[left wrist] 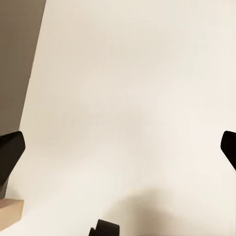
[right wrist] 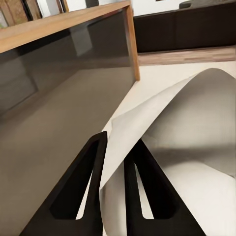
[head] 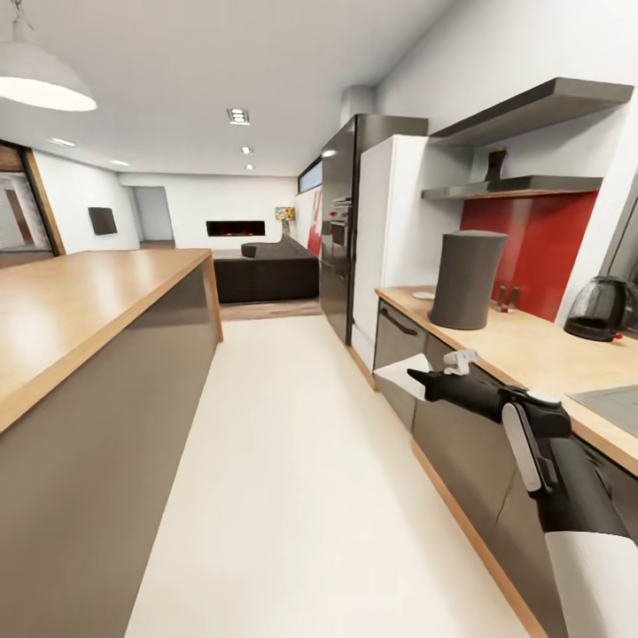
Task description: Set up a coffee station on the kitchen countertop: keep the coffee maker on the countertop, move the bottle of coffee from the kitchen shelf to the counter next to the coffee maker, place a paper coffee filter on top of the coffee maker, put the saucer next to the coffee maker with the coffee cup on the saucer, and place the electric kettle next to the coffee maker.
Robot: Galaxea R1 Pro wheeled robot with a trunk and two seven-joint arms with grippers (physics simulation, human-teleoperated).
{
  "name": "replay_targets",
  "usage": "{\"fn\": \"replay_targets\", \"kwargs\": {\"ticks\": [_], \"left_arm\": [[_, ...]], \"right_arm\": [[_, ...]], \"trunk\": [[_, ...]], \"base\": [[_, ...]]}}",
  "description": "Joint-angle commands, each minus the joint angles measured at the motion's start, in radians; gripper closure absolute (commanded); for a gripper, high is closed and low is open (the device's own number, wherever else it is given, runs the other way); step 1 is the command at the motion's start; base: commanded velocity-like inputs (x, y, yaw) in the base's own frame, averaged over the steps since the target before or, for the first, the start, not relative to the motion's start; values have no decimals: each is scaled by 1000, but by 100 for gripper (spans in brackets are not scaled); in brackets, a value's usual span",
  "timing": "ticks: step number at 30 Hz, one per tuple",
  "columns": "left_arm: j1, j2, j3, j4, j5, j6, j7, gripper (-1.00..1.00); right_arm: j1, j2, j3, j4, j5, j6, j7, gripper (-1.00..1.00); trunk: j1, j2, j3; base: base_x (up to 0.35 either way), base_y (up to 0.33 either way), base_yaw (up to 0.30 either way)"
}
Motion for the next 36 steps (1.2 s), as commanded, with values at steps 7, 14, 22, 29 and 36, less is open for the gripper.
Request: {"fn": "replay_targets", "kwargs": {"ticks": [7, 14, 22, 29, 36], "left_arm": [[0, 0, 0, 0, 10, -1, 0, -100], [0, 0, 0, -1, 10, -1, 0, -100], [0, 0, 0, -2, 10, -1, 0, -100], [0, 0, 0, -1, 10, -1, 0, -100], [0, 0, 0, -2, 10, -1, 0, -100]], "right_arm": [[-1, -1, -2, 0, -10, 8, -3, 100], [-1, 0, -2, 0, -10, 8, -3, 100], [-1, -1, -2, 0, -10, 8, -3, 100], [-1, -1, -2, 1, -10, 8, -3, 100], [-1, 0, -2, 2, -10, 8, -3, 100]], "trunk": [[1, 0, -1], [1, 0, -1], [1, 0, -1], [1, 0, -1], [1, 0, -1]], "base": [[329, 0, 7], [329, 0, 0], [328, 0, 0], [328, 0, 0], [328, 0, 0]]}}
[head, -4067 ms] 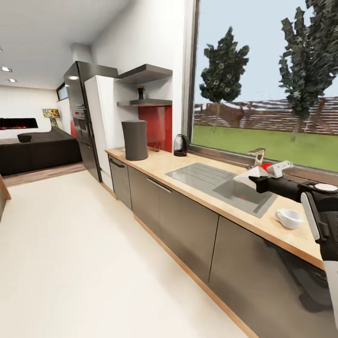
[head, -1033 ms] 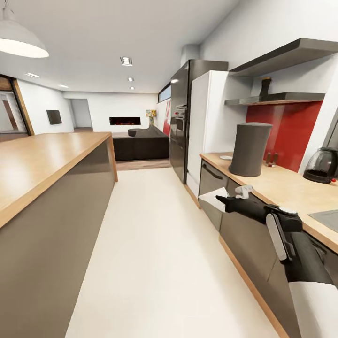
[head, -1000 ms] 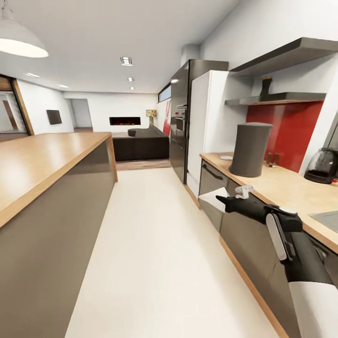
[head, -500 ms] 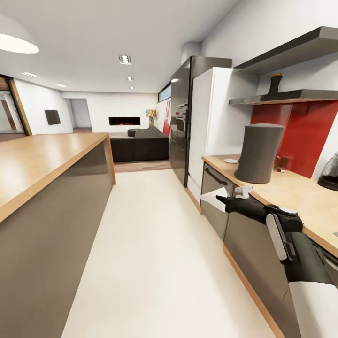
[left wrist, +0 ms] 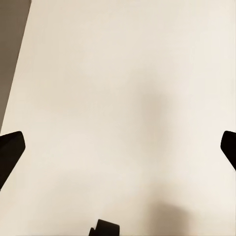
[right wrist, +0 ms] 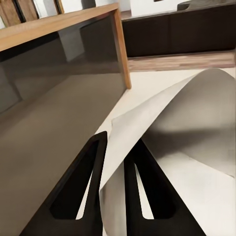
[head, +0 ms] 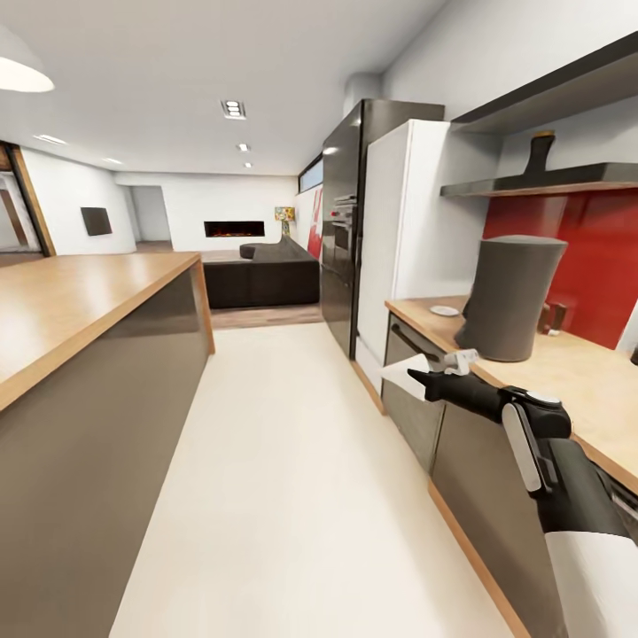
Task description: Set up a coffee station on the kitchen countertop: keep the coffee maker on the countertop, move the bottle of coffee from the kitchen shelf to the counter next to the coffee maker, place a paper coffee filter on top of the coffee maker, put the saucer next to the coffee maker with the coffee cup on the saucer, and place the electric kettle next to the coffee maker.
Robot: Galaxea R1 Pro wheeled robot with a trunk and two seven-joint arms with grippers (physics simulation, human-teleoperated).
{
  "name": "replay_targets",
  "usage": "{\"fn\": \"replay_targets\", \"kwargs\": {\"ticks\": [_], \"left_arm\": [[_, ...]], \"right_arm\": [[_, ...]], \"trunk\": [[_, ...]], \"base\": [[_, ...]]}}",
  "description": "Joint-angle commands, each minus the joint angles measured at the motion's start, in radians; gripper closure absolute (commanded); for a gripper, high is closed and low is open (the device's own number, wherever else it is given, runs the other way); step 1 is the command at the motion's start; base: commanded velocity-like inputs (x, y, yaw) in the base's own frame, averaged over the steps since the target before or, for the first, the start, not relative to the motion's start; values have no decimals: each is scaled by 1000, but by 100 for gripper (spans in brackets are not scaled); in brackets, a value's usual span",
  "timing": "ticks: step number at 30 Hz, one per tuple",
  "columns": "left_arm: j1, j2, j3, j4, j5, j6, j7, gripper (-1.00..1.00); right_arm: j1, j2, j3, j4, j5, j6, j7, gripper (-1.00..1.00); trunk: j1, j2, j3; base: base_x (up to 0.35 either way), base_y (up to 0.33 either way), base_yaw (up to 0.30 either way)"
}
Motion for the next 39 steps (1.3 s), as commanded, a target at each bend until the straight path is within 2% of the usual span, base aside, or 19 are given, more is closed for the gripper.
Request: {"fn": "replay_targets", "kwargs": {"ticks": [1, 12, 33, 39], "left_arm": [[0, 0, 0, -1, 10, -1, 0, -100], [0, 0, 0, -1, 10, -1, 0, -100], [0, 0, 0, -1, 10, -1, 0, -100], [1, 0, 1, -1, 10, -1, 0, -100]], "right_arm": [[-1, 0, -1, 0, -9, 9, -3, 100], [-1, 0, -1, 0, -9, 9, -3, 100], [-1, 0, -1, 5, -8, 9, -3, 100], [-1, 0, 0, 11, -8, 9, -3, 100]], "trunk": [[1, 0, -1], [1, 0, -1], [1, 0, -1], [1, 0, -1]], "base": [[328, 0, 0], [328, 44, 0], [328, 124, -1], [182, 44, -144]]}}
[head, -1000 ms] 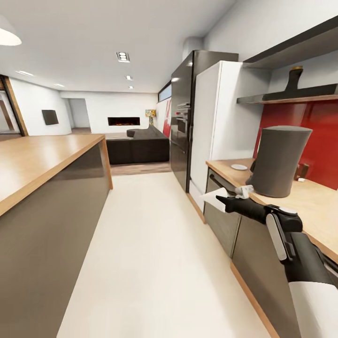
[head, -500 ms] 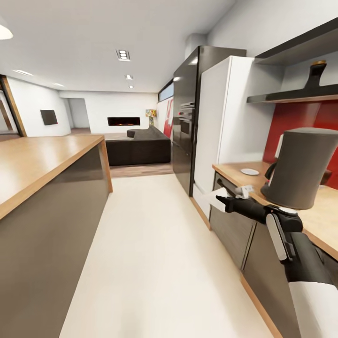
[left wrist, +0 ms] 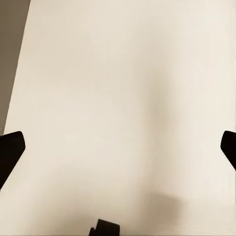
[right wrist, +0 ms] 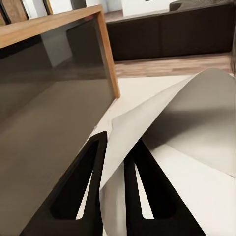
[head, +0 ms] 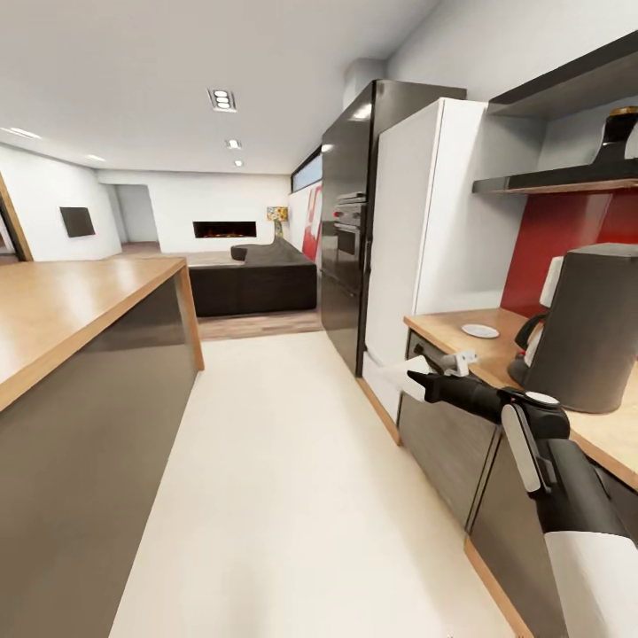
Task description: Set up a coffee station on the kitchen countertop: keep the coffee maker on the countertop, move the bottle of coffee from the kitchen shelf to the counter next to the coffee maker, place a paper coffee filter on top of the coffee maker, put the saucer next to the coffee maker with the coffee cup on the saucer, and place the electric kettle next to the coffee maker.
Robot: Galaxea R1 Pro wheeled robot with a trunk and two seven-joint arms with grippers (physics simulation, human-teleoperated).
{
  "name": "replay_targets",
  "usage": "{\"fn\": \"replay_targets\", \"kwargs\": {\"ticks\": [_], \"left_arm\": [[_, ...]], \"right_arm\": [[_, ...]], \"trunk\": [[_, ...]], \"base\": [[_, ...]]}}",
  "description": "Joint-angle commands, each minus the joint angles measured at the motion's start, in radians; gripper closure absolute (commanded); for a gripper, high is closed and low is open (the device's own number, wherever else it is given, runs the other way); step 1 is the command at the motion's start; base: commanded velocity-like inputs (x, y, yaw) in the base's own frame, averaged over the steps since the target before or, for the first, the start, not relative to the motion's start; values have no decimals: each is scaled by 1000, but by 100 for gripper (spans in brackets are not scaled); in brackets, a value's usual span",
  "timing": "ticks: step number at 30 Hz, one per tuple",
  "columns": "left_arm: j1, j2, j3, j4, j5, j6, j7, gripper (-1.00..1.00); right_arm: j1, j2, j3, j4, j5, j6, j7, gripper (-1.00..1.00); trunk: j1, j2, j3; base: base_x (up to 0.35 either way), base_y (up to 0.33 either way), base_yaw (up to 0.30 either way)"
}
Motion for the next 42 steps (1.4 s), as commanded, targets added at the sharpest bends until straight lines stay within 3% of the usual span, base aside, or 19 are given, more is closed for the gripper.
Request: {"fn": "replay_targets", "kwargs": {"ticks": [1, 11, 28, 42], "left_arm": [[1, 0, 0, -2, 10, -1, 0, -100], [0, 0, 0, -2, 10, -1, 0, -100], [0, 0, 1, -2, 10, -1, 1, -100], [0, 0, 1, -2, 9, -1, 1, -100]], "right_arm": [[-1, 0, 0, 0, -9, 9, -3, 100], [-1, 0, -1, 1, -9, 9, -3, 100], [-1, 0, -1, 1, -9, 9, -3, 100], [-1, 0, -1, 1, -9, 9, -3, 100]], "trunk": [[0, -1, -1], [0, -1, -1], [0, -1, -1], [0, -1, -1]], "base": [[36, 8, -247], [19, 2, -244], [286, 21, -18], [107, 65, -59]]}}
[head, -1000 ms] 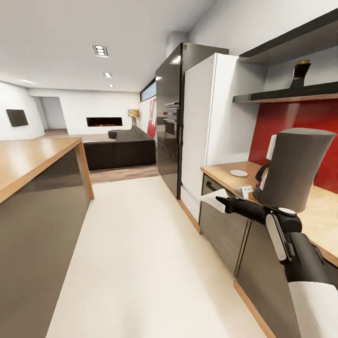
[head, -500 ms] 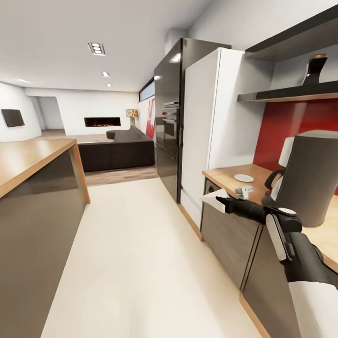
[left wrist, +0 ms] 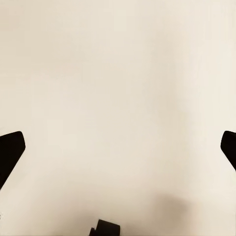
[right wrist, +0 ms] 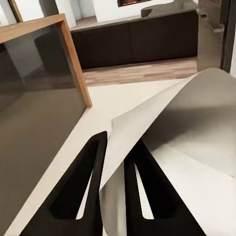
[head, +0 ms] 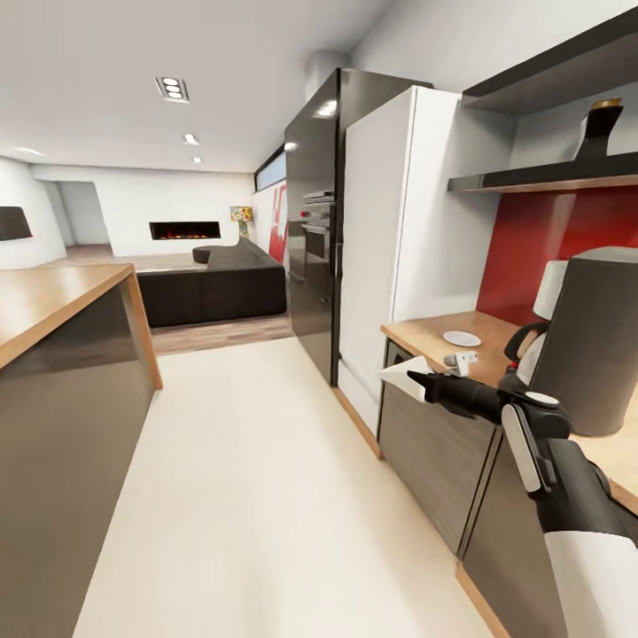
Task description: Set up a coffee station on the kitchen countertop: keep the coffee maker on the countertop, move the bottle of coffee from the kitchen shelf to the counter next to the coffee maker, place a paper coffee filter on top of the coffee maker, put the saucer next to the coffee maker with the coffee cup on the saucer, and place the electric kettle next to the coffee maker.
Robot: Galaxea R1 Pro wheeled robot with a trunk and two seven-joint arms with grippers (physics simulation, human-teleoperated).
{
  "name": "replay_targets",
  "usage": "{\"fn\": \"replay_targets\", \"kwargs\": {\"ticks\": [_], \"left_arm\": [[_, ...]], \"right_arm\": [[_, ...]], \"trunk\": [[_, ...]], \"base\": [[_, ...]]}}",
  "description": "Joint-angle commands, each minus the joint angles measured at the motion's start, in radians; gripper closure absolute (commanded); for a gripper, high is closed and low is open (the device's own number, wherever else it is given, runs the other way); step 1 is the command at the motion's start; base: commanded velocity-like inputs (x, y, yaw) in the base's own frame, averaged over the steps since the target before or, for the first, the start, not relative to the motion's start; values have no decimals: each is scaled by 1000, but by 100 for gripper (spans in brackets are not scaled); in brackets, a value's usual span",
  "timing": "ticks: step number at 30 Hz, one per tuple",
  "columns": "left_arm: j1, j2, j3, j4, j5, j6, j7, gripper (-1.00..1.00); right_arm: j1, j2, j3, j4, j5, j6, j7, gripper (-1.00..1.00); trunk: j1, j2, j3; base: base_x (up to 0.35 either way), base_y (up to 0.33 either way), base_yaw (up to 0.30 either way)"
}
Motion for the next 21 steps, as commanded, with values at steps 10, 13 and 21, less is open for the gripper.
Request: {"fn": "replay_targets", "kwargs": {"ticks": [10, 13, 21], "left_arm": [[1, 0, 0, -1, 10, -1, 0, -100], [1, 0, 0, -1, 10, -1, 0, -100], [0, 0, 0, -1, 10, -1, 0, -100]], "right_arm": [[-1, 0, 0, 0, -8, 8, -3, 100], [-1, 0, 0, 0, -8, 8, -3, 100], [-1, 0, -1, 0, -9, 7, -3, 100]], "trunk": [[0, 0, -1], [0, 0, -1], [0, 0, -1]], "base": [[123, 95, -60], [8, 6, -34], [47, 38, -5]]}}
